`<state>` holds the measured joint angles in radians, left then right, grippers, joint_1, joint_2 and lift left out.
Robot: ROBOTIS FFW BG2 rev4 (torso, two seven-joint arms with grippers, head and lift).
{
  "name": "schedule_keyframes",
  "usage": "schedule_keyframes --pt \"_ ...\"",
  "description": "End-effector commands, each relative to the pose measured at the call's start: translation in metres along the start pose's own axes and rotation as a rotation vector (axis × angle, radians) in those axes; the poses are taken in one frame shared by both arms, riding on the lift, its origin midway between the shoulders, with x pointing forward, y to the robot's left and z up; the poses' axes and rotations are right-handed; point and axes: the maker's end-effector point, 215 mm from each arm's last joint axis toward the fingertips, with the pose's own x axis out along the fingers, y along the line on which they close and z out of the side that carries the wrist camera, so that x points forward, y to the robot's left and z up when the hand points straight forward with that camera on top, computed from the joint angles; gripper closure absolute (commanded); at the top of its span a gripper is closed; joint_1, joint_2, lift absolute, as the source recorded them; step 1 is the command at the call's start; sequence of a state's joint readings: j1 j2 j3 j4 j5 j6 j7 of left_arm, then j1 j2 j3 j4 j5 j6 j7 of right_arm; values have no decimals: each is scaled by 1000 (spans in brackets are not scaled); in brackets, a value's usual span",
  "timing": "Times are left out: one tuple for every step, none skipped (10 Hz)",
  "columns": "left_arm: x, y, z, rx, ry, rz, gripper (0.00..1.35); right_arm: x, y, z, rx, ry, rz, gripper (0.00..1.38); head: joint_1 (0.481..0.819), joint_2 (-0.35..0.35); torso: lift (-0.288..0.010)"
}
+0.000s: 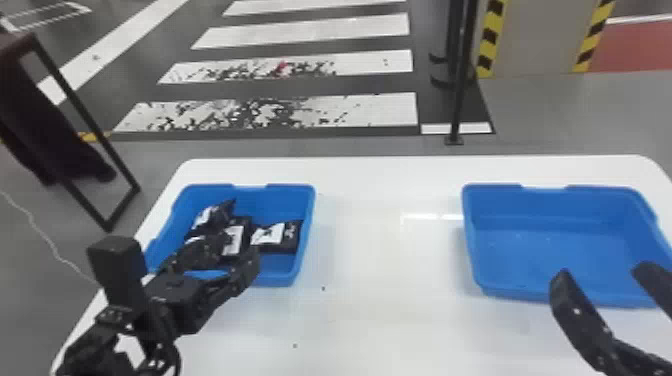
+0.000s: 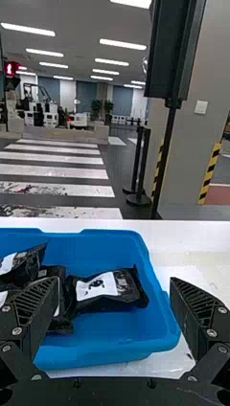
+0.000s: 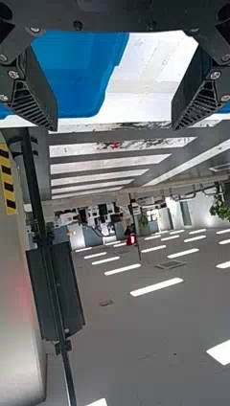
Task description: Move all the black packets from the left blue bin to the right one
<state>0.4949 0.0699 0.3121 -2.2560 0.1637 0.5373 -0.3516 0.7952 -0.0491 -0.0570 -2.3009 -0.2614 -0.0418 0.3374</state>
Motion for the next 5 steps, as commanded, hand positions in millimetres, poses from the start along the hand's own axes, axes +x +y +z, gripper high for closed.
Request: schedule_keyframes --pt "24 15 -4 10 40 7 186 0 1 0 3 -1 1 153 695 179 -140" --pt "41 24 -5 10 70 5 188 0 0 -1 3 2 0 153 695 181 -140" --pt "56 31 -8 13 99 4 188 0 0 -1 3 2 0 153 695 187 -140" --pt "71 33 -10 5 130 -10 186 0 0 -1 5 1 0 153 695 191 -140" --pt "84 32 -15 6 165 -35 183 0 1 -1 8 0 0 153 695 193 -140"
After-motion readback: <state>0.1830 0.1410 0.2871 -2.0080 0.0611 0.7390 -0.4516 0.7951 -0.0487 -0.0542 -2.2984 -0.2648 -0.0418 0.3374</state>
